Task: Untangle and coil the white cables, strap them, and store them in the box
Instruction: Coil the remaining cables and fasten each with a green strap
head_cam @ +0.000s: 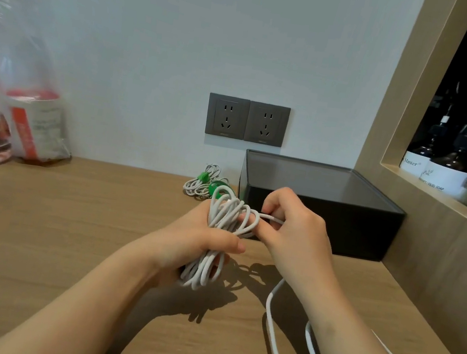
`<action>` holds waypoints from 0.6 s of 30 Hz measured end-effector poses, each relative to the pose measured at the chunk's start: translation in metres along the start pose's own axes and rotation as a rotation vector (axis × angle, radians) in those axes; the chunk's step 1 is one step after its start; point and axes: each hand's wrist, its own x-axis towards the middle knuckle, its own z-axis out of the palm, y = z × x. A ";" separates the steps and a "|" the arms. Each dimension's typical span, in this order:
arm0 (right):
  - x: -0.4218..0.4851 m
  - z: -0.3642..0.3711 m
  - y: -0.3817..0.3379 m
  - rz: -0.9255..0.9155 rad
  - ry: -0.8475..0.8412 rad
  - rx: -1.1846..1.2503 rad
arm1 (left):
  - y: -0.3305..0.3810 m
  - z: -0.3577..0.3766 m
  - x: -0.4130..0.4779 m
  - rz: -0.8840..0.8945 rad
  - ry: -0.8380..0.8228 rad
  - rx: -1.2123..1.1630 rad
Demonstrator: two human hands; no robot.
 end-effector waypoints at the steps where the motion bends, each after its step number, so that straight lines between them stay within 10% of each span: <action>1: 0.000 0.001 0.000 -0.027 -0.034 0.030 | -0.001 0.000 0.001 -0.005 0.012 0.042; 14: 0.007 -0.014 0.004 0.362 -0.223 0.170 | 0.001 -0.007 0.002 0.106 0.179 0.056; 18: 0.007 -0.019 0.003 0.603 -0.317 0.625 | 0.004 -0.010 0.003 0.140 0.275 -0.150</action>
